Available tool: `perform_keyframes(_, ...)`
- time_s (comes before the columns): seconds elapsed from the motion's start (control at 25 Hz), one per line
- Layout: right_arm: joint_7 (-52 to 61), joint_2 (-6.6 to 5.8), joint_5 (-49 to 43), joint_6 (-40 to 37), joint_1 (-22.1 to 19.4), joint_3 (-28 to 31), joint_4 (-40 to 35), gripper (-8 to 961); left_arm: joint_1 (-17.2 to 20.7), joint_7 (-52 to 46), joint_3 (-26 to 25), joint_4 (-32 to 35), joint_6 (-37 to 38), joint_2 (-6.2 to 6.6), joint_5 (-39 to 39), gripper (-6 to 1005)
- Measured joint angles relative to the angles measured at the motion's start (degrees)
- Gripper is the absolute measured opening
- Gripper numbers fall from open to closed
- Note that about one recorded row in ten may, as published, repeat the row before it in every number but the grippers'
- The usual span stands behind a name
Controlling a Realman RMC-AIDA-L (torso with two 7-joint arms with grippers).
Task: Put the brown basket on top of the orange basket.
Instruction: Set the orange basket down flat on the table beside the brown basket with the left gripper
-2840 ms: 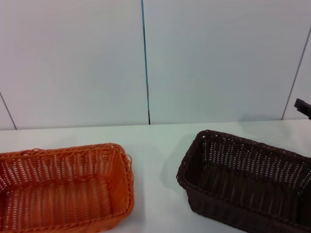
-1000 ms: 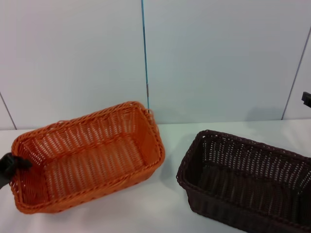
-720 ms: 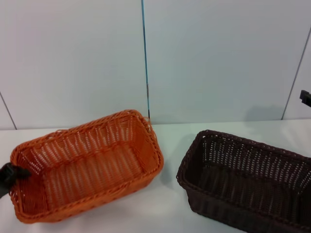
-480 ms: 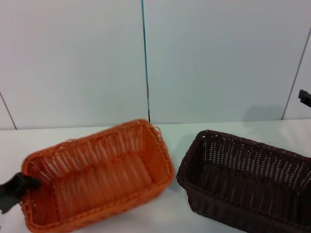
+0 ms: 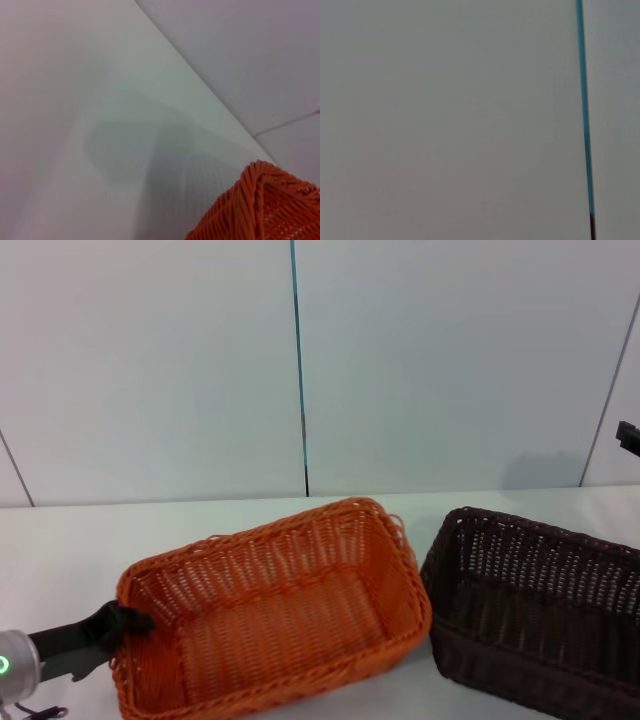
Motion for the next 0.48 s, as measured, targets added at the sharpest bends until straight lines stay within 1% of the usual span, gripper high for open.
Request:
perform_keyframes(0.08, 0.03, 0.00, 0.01, -0.07, -0.01, 0.00, 0.00, 558, -0.07, -0.19, 2.36, -0.85, -1.14, -0.07, -1.21, 208)
perform_keyframes(0.2, 0.07, 0.01, 0.02, -0.23, -0.07, 0.00, 0.00, 558, -0.07, -0.20, 3.36, -1.47, -1.92, -0.08, -1.77, 209)
perform_keyframes(0.48, 0.20, 0.17, 0.03, -0.73, -0.23, 0.00, 0.00, 558, -0.03, 0.21, 3.86, -2.64, -3.12, -0.29, -2.73, 213)
